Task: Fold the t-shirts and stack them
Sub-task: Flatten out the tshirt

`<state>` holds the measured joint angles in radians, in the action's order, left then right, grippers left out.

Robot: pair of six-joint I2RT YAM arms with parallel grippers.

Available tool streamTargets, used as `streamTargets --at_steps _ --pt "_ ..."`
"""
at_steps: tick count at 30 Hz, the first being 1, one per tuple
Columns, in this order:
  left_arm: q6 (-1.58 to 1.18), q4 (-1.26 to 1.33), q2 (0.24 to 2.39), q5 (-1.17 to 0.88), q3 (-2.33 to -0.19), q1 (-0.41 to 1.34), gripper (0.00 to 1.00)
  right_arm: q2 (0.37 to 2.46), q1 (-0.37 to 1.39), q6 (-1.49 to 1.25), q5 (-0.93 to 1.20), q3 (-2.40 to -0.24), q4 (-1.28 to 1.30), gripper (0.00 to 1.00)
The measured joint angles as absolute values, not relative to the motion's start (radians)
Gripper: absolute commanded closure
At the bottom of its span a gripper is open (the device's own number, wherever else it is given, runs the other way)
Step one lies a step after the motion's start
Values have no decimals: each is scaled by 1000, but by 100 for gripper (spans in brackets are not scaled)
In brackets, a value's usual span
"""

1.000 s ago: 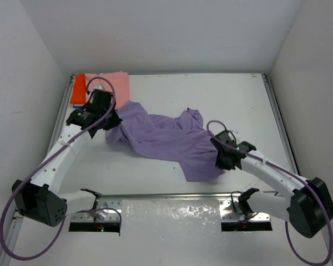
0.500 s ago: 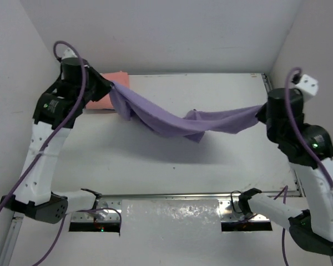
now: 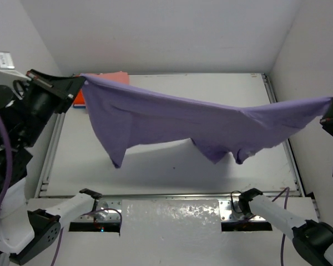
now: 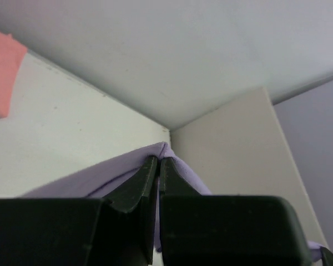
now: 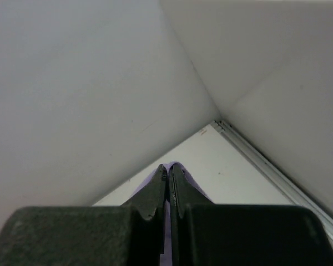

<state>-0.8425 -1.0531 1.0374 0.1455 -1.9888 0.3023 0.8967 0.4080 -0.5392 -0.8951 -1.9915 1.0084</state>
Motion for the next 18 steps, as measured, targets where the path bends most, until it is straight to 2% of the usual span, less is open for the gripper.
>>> streamTargets --at_steps 8,12,18 --pt "-881 -1064 1018 120 -2074 302 100 962 409 -339 -897 -2190 900 100" --pt "-879 -1032 1037 161 -1976 302 100 1072 416 -252 -898 -2231 800 100" --pt "-844 -912 1141 285 -1710 302 100 1285 403 -182 -889 -2120 718 100"
